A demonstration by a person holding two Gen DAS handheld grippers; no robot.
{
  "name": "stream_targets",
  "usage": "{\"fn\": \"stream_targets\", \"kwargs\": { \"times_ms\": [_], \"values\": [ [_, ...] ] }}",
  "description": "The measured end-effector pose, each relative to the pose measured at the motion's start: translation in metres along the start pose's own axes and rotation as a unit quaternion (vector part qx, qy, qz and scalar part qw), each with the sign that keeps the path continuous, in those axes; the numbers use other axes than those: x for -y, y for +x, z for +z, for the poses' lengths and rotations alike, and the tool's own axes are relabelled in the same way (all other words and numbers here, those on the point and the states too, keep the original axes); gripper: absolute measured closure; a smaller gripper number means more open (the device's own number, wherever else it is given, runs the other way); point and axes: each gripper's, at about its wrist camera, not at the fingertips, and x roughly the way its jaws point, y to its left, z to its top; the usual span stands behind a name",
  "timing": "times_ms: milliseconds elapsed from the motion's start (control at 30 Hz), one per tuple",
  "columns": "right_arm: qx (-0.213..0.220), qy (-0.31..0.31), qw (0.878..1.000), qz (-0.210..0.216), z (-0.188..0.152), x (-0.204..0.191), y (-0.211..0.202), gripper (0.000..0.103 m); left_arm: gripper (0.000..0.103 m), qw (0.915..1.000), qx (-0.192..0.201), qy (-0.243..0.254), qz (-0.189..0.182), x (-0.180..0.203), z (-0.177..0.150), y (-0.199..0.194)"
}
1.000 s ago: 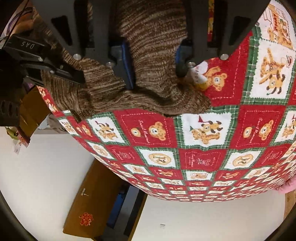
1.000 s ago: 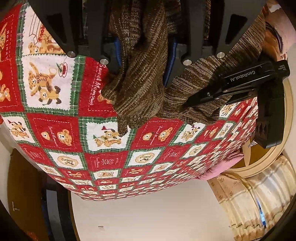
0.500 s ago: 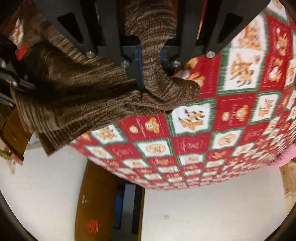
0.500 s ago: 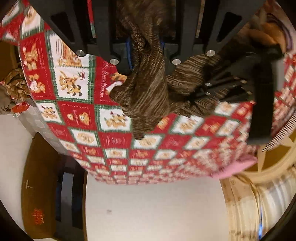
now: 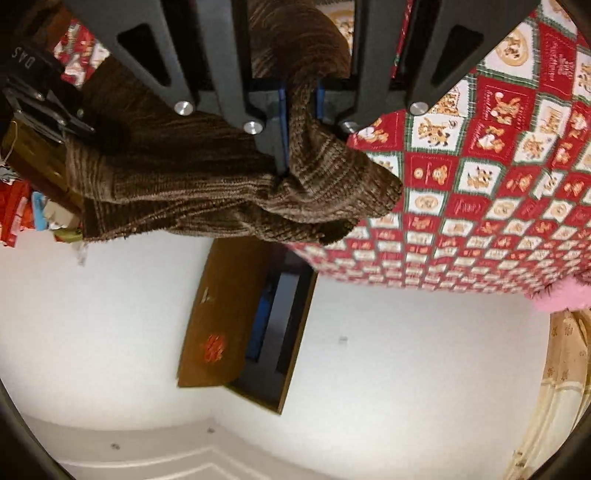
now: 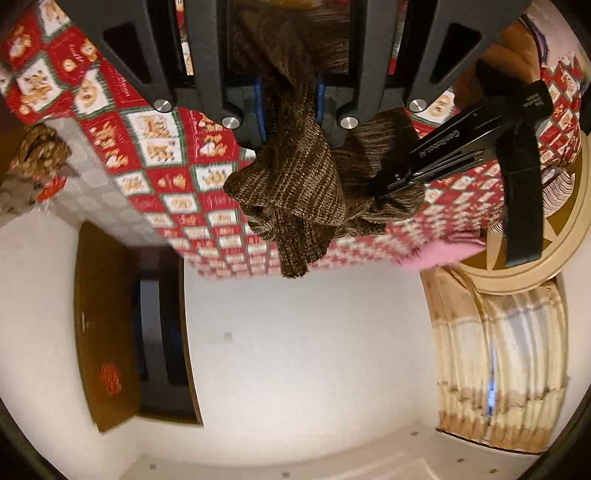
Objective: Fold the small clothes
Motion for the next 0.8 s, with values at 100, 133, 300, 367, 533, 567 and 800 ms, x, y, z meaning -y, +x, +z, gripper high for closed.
{"fn": "stream_targets", "kwargs": {
  "times_ms": [100, 133, 300, 367, 533, 567, 800],
  "values": [
    [0.027, -0.015, 1.000, -0.001, 0.008, -0.011, -0.039, 0.083, 0.092, 0.9994, 0.017, -0.002, -0.030, 0.007, 0.013, -0.031],
    [0.033, -0.017, 0.999, -0.001, 0.010, -0.013, -0.051, 0.083, 0.092, 0.9991, 0.022, -0.001, -0.037, 0.009, 0.017, -0.040],
    [0.055, -0.008, 0.998, 0.000, 0.022, -0.011, -0.111, 0.083, 0.092, 0.9965, 0.037, 0.028, -0.070, 0.033, 0.032, -0.085],
    [0.057, -0.002, 0.998, -0.004, 0.021, -0.006, -0.130, 0.083, 0.092, 0.9954, 0.033, 0.032, -0.085, 0.043, 0.029, -0.096],
    [0.037, 0.021, 0.999, -0.025, 0.004, 0.018, -0.164, 0.083, 0.092, 0.9922, -0.001, 0.044, -0.117, 0.067, 0.002, -0.088],
    [0.032, 0.022, 0.999, -0.034, -0.001, 0.022, -0.167, 0.083, 0.092, 0.9915, -0.011, 0.045, -0.122, 0.071, -0.004, -0.079],
    [-0.016, 0.040, 0.992, -0.115, -0.035, 0.088, -0.132, 0.083, 0.092, 0.9873, -0.065, 0.044, -0.138, 0.084, -0.038, 0.010]
  ]
}}
